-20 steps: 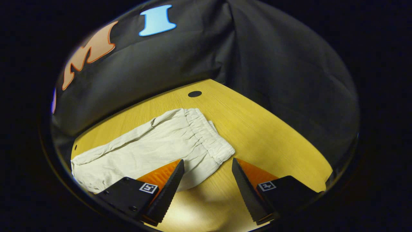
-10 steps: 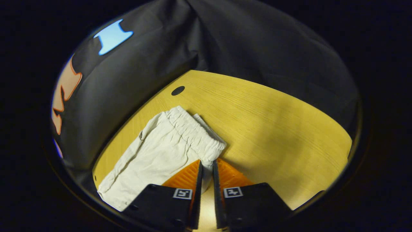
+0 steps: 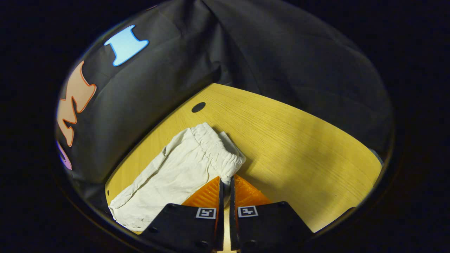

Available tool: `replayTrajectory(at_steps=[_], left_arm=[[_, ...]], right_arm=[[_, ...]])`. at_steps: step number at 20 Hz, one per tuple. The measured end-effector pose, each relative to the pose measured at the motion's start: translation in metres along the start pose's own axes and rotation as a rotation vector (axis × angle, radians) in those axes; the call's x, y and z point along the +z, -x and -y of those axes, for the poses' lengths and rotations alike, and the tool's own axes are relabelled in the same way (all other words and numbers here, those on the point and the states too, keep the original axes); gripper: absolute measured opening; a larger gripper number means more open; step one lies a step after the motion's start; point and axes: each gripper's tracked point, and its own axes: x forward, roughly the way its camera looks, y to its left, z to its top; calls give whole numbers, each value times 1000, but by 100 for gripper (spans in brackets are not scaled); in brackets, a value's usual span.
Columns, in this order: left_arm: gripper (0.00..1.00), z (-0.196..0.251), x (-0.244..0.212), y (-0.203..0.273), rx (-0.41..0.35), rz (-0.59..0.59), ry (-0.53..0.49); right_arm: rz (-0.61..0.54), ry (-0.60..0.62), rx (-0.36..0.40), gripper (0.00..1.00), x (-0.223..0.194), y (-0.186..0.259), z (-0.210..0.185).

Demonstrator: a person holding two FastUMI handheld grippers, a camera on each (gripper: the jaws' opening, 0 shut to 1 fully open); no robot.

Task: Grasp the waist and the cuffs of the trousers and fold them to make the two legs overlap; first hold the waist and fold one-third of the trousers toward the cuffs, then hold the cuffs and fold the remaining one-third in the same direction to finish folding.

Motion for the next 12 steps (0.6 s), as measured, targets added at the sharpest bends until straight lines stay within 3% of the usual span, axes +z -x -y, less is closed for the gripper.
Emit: replayTrajectory(at_steps=[2, 6, 12], left_arm=[[96, -2, -1, 4, 5, 0, 33], [96, -13, -3, 0, 9, -4, 78], [96, -38, -5, -19, 5, -3, 115]], right_arm=[[28, 19, 31, 5, 11, 11, -8], [93, 50, 111, 9, 34, 39, -34], [171, 114, 225, 9, 43, 82, -120]])
